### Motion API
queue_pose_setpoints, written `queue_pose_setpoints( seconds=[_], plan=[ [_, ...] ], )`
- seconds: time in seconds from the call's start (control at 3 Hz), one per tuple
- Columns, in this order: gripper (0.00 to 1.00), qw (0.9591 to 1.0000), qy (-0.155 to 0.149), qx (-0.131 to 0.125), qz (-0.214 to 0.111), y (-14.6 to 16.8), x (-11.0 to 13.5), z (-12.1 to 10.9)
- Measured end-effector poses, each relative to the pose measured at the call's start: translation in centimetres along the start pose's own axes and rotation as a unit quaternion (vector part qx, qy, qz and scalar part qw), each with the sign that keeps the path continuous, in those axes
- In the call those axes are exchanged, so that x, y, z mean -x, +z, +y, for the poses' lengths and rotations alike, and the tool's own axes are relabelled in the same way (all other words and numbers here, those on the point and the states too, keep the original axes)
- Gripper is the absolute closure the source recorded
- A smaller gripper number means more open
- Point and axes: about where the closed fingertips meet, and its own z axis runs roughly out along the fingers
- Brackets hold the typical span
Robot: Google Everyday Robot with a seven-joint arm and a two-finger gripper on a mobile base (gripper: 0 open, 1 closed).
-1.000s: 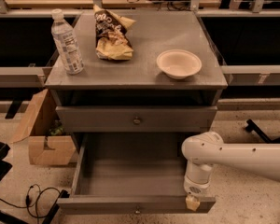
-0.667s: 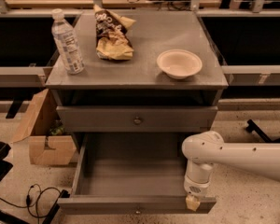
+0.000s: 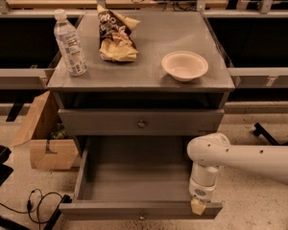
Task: Open middle drawer
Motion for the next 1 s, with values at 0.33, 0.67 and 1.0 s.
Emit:
queue_pose_setpoints(
  seconds=[0.33, 0.67, 1.0],
  plan=[
    [1.0, 1.0, 0.0, 0.004, 0.0, -0.28, 0.0, 0.19],
    [1.0, 1.0, 0.001, 0.006, 0.001, -0.54, 0.08, 0.07],
    [1.0, 1.0, 0.001, 0.005, 0.003, -0.8, 0.16, -0.24]
  ],
)
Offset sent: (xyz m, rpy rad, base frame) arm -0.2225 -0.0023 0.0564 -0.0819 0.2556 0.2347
